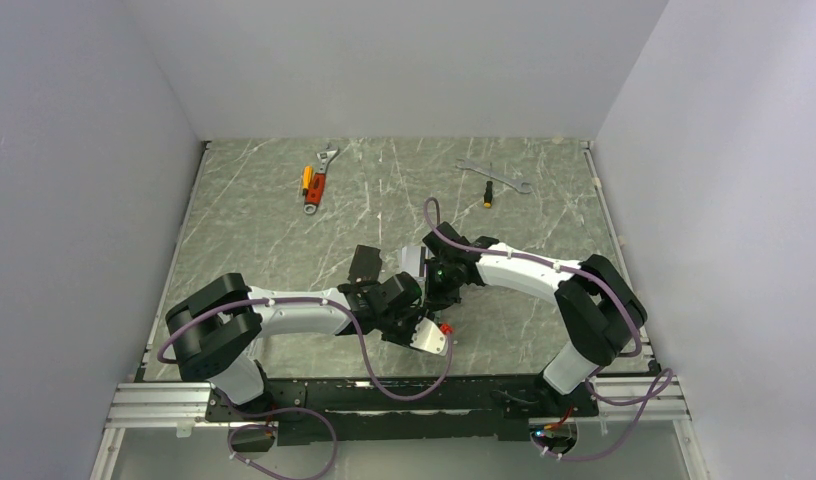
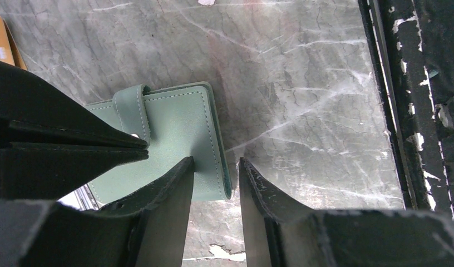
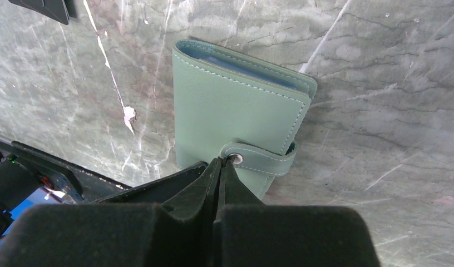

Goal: Put the credit cards into the card holder
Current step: Close the card holder at the center of the board.

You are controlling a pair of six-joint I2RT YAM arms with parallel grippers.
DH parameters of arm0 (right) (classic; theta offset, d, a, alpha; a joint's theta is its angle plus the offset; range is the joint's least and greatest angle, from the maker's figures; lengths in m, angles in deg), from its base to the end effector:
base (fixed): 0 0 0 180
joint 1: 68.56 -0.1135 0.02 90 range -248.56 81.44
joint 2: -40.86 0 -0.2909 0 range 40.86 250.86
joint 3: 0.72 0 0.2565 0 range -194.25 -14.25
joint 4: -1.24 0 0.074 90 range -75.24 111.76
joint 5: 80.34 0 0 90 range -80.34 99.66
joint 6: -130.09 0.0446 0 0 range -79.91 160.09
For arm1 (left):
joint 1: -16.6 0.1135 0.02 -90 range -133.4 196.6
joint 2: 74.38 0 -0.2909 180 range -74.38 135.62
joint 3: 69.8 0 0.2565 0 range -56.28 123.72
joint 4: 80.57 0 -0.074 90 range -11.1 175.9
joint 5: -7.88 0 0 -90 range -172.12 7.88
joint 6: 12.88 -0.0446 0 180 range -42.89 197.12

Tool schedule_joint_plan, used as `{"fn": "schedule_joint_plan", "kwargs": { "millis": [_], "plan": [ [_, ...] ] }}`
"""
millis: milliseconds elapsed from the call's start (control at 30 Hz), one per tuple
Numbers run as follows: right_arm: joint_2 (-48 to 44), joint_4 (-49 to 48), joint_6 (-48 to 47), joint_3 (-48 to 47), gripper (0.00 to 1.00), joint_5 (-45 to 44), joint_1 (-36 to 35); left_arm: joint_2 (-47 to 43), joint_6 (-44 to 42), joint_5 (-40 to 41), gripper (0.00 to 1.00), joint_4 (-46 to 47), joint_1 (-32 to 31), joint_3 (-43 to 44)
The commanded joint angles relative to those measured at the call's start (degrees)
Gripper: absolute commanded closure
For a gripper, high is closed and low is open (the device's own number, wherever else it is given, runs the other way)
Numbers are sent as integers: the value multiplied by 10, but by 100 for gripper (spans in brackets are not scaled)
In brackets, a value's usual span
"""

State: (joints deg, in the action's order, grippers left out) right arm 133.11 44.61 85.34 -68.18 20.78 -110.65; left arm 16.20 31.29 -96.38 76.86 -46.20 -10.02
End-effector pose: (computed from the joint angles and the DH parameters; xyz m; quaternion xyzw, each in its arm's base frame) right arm 0.2229 0.2129 0.1873 0.0086 0.9774 0.1990 0.0707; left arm 0.1334 -0.2836 0.1790 0.7879 0.5178 -0.1626 0.2910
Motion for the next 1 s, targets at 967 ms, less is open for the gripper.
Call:
{"fn": "schedule_joint_plan", "kwargs": {
  "millis": [967],
  "plan": [
    [6,-68,11,80,100,9,34,-15,3,-35,61,-34,0,11]
  ]
}}
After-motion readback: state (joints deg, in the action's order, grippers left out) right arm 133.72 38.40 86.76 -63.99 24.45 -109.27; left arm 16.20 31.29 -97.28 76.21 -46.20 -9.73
